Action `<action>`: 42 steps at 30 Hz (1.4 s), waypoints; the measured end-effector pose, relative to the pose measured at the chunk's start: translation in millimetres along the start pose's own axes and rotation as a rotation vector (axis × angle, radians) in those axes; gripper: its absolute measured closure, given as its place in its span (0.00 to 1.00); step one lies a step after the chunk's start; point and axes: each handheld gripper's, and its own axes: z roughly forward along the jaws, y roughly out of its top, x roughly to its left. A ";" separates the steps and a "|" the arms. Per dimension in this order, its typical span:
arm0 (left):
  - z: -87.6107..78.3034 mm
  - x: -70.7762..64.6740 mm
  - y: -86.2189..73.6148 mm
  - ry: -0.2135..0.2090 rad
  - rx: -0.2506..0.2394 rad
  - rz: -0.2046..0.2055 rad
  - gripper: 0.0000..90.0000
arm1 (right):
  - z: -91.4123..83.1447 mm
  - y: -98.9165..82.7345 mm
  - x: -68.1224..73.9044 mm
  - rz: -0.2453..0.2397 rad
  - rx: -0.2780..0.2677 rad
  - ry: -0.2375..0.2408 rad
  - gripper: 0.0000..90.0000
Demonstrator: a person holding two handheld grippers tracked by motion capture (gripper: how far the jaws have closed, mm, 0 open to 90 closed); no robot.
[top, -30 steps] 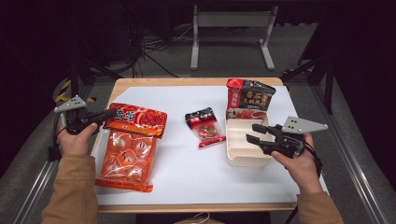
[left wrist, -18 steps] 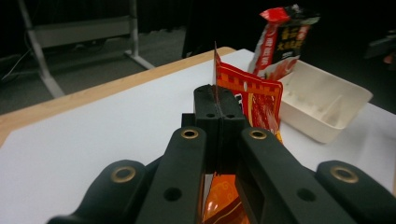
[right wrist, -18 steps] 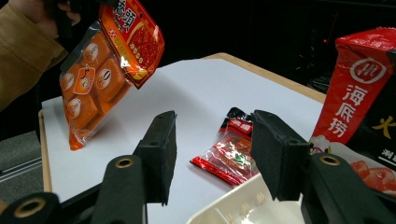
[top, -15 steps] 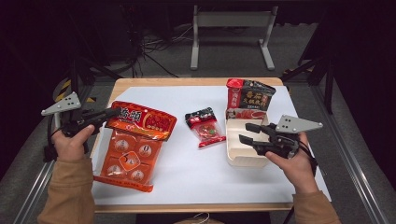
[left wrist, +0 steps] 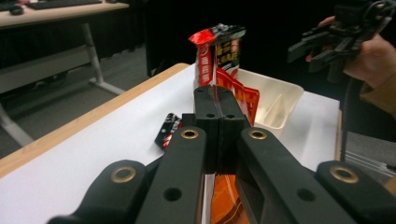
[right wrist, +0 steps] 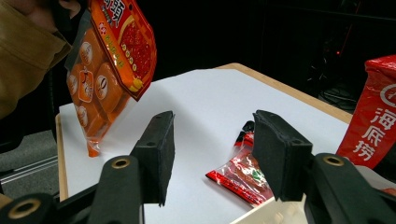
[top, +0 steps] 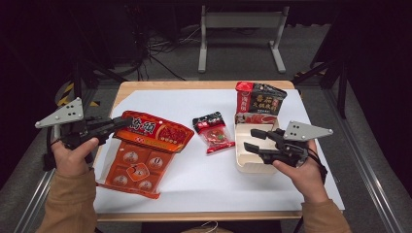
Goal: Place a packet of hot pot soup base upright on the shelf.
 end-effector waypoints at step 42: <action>28.8 -53.8 23.9 -0.093 -0.120 0.107 1.00 | 84.1 23.5 25.8 -0.029 -0.151 0.168 0.45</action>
